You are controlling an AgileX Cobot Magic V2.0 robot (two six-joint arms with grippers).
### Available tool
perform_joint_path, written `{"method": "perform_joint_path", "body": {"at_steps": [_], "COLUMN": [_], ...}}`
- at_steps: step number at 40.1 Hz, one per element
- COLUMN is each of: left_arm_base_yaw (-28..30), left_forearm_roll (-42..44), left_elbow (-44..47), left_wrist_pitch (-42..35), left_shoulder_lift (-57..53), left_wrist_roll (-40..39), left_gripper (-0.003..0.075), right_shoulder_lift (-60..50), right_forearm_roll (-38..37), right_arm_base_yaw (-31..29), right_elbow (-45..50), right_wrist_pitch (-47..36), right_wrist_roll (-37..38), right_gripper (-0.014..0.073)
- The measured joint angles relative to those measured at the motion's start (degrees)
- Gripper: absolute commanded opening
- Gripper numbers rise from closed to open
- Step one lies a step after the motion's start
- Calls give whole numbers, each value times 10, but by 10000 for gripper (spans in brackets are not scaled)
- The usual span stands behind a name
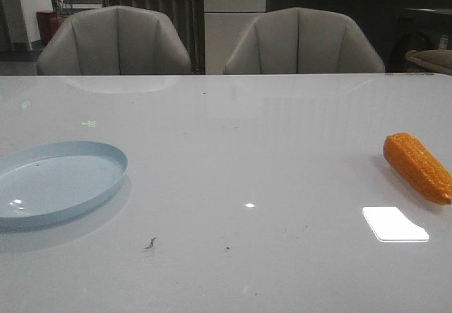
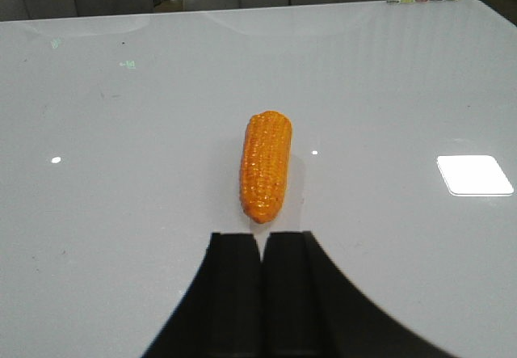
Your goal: Place corn on plate with both arms
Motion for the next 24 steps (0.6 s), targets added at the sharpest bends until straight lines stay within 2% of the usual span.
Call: {"method": "perform_joint_path", "body": {"at_steps": [24], "left_arm_base_yaw": [0], "left_forearm_roll": [0], "left_elbow": [0], "left_wrist_pitch": [-4], "left_shoulder_lift": [0], "left_wrist_roll": [0], "left_gripper": [94], "right_shoulder_lift": [0], "right_forearm_roll": [0], "right_arm_base_yaw": [0], "right_elbow": [0], "right_wrist_pitch": [0], "right_wrist_roll": [0], "right_gripper": [55]}}
